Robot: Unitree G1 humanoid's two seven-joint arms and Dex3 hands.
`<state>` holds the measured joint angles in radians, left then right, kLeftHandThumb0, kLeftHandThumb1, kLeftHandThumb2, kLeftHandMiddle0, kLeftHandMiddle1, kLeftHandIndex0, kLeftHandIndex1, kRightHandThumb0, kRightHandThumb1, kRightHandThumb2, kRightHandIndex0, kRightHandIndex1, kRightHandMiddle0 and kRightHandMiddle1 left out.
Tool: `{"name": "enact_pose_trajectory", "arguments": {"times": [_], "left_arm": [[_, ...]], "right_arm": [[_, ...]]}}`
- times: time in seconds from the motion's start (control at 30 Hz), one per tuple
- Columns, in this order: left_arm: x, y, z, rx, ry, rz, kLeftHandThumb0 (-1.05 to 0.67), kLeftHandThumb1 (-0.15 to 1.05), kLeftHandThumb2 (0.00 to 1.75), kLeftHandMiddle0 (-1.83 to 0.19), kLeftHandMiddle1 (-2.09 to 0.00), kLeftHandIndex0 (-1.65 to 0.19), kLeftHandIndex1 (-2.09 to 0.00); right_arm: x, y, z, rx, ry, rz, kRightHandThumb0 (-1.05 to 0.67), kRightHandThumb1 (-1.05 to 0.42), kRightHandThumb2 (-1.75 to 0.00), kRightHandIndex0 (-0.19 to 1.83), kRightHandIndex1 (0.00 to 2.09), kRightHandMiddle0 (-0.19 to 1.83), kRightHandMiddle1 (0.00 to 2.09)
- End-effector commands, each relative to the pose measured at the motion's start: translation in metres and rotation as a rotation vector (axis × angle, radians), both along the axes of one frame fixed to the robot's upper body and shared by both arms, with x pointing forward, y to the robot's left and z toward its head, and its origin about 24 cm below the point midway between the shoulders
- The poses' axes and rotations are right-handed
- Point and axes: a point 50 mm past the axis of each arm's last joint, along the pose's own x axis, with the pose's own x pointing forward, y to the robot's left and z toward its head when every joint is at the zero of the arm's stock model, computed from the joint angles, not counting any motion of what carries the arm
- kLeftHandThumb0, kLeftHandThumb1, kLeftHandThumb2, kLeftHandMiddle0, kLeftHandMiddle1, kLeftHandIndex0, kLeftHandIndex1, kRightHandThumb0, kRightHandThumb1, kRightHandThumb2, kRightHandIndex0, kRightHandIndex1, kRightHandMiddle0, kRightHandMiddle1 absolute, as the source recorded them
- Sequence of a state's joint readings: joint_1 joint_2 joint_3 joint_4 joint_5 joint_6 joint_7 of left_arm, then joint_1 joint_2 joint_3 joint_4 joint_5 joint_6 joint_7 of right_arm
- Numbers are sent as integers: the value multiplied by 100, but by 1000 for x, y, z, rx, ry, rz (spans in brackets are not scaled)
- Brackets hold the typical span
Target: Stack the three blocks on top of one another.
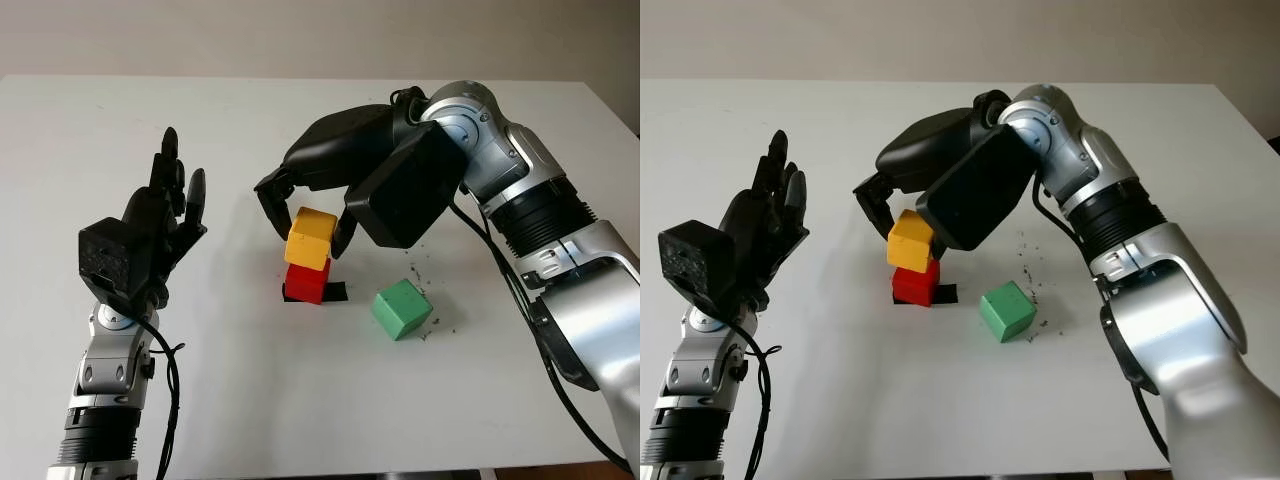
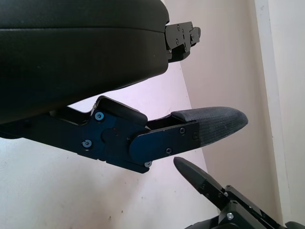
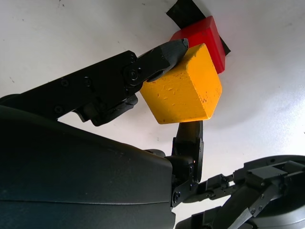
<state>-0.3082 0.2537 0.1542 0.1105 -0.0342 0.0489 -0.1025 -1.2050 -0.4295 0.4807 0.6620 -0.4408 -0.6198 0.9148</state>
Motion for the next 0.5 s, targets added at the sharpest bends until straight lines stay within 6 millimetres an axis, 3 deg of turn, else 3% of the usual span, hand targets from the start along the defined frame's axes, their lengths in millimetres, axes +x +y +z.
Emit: {"name": "enact_pose_trajectory", "arguments": {"times": [0.0, 0.47], "left_arm": [[-1, -2, 4, 4, -19, -1, -84, 105, 65, 15, -5, 17, -5], [-2, -2, 3, 7, -18, 1, -85, 105, 64, 14, -6, 16, -6]], "right_arm": [[0, 0, -3, -4, -2, 1, -44, -93, -5, 26, 5, 31, 166], [6, -5, -14, -24, 13, -18, -45, -93, -6, 28, 6, 33, 158]]}}
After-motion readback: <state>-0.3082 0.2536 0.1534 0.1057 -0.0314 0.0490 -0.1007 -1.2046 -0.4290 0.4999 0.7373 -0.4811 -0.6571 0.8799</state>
